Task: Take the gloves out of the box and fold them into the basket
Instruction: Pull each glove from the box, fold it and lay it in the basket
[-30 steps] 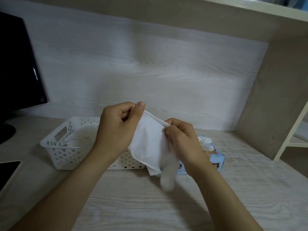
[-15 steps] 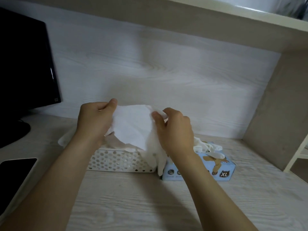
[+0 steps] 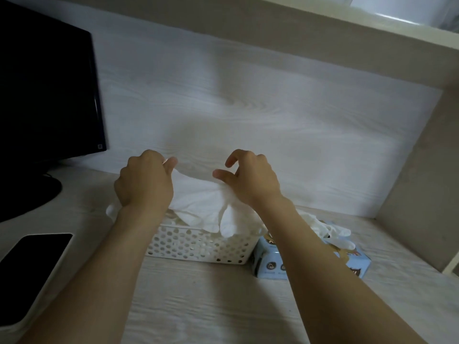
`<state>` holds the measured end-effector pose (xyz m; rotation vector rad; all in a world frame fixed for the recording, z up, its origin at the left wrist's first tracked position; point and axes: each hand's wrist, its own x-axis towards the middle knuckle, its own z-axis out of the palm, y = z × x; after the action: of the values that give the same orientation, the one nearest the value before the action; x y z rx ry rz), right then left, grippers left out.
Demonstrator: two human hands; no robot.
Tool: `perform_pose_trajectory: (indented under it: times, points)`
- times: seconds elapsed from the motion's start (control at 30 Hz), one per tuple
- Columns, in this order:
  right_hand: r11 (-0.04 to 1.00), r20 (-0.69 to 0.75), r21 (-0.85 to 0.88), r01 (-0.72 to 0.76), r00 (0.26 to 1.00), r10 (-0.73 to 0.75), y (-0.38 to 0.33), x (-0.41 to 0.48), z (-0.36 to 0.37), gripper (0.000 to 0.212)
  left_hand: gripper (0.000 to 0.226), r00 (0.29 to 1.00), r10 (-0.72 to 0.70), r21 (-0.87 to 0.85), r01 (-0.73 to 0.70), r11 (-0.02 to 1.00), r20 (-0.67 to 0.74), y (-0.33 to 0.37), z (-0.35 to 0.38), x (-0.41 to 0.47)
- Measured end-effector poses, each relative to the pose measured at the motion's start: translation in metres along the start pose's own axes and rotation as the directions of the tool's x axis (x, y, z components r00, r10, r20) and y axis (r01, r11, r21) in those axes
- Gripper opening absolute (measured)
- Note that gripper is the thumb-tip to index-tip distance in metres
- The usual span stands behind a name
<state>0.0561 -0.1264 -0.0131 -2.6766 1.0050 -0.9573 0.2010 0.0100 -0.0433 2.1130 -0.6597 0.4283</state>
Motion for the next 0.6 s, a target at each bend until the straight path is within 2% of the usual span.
perform_pose_trajectory:
  times: [0.1,0.2,0.23,0.3,0.37,0.43,0.5,0.6]
  points:
    - [0.999,0.026,0.034,-0.023,0.999,0.022,0.005,-0.004,0.011,0.047,0.040,0.998,-0.001,0.145,-0.008,0.989,0.062,-0.004,0.001,0.004]
    - [1.000,0.059,0.017,-0.022,0.998,0.021,0.004,-0.011,0.014,0.038,0.032,0.989,0.138,0.291,-0.149,0.945,0.058,-0.002,-0.003,0.003]
    - [0.999,0.056,0.030,-0.026,0.998,0.024,0.002,-0.014,0.012,0.037,0.029,0.974,0.215,0.252,-0.226,0.941,0.072,-0.001,-0.003,0.002]
    - [0.995,0.073,0.089,-0.042,0.997,0.035,-0.007,-0.021,0.003,0.042,0.022,0.928,0.315,0.046,-0.330,0.943,0.201,0.003,-0.004,-0.004]
    - [0.992,0.184,0.107,-0.073,0.981,0.053,-0.015,-0.031,-0.010,0.052,0.021,0.859,0.307,-0.080,-0.301,0.950,0.410,0.006,-0.002,-0.010]
    - [0.988,0.328,0.100,-0.119,0.941,0.080,-0.019,-0.039,-0.019,0.053,0.033,0.764,0.253,-0.050,-0.279,0.959,0.594,0.007,0.001,-0.015]
    - [0.974,0.393,0.144,-0.176,0.913,0.107,-0.018,-0.042,-0.024,0.042,0.042,0.701,0.211,0.022,-0.308,0.951,0.681,0.007,0.002,-0.017]
    - [0.932,0.354,0.253,-0.260,0.921,0.161,-0.010,-0.040,-0.028,0.029,0.048,0.645,0.168,0.065,-0.321,0.945,0.746,0.011,-0.005,-0.021]
